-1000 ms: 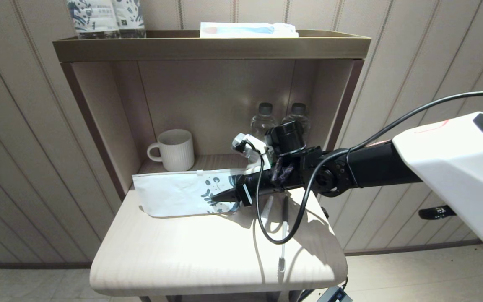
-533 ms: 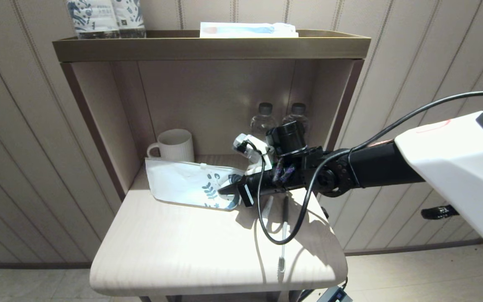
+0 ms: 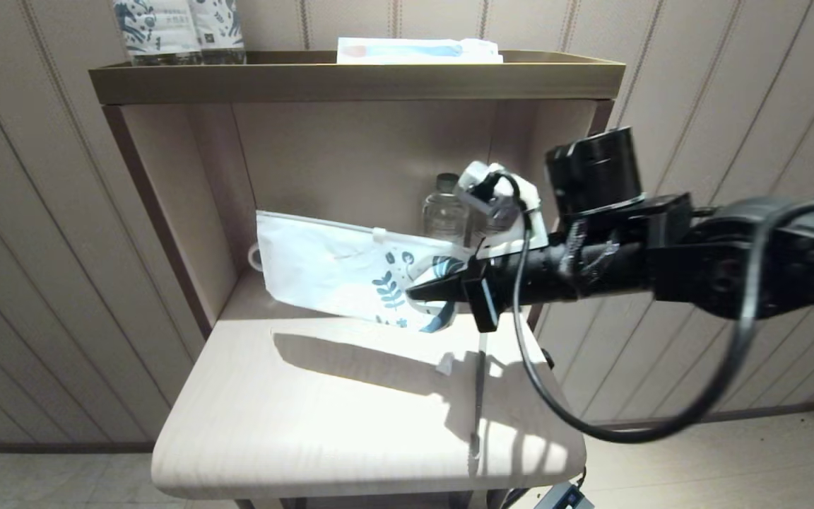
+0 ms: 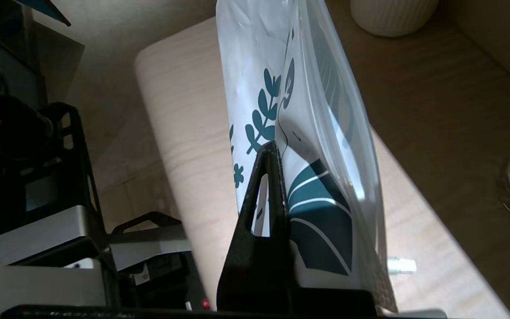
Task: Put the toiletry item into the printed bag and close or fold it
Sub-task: Open the storage bag
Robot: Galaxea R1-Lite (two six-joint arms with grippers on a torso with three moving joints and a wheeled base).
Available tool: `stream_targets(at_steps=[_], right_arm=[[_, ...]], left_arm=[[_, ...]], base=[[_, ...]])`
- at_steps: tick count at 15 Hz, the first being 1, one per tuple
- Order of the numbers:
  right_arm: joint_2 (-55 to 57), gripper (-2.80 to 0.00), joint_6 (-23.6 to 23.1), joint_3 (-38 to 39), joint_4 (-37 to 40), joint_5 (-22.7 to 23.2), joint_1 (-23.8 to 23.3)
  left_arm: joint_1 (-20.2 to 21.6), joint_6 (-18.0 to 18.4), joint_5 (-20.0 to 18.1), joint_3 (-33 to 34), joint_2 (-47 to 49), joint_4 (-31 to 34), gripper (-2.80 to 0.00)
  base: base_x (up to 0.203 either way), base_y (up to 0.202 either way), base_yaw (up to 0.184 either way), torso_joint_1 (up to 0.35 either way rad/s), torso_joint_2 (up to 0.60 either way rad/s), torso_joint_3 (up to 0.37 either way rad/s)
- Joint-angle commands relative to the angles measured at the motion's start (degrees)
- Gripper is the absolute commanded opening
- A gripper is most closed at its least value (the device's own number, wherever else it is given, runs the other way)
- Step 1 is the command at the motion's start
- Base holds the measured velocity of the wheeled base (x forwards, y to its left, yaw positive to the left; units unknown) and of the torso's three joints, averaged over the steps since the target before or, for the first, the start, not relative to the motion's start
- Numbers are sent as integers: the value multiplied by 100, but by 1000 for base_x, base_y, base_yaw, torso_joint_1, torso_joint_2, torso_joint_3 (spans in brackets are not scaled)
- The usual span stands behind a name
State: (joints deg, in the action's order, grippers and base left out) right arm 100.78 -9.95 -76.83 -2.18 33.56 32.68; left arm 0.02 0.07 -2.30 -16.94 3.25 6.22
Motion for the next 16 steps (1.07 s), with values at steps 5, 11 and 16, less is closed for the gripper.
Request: stream_targets(at_steps=[5,11,16], right_arm=[[-2067,-280,-14,-461,2981,-722,202],[-1350,-280,-283,-1066,3991,-1131,691],[-1060,-280,-1017,-908,4207,-1158,1743]], left_arm=[[-2,-37,-1871,-2576,3333,539,-280],[-910,583,-3916,-5000,6518,866,-280],[-2468,2141,-4158,-5371,6947,1753,-280]], base=[[0,0,0,0,0,0],[0,0,0,0,0,0],[0,0,0,0,0,0]])
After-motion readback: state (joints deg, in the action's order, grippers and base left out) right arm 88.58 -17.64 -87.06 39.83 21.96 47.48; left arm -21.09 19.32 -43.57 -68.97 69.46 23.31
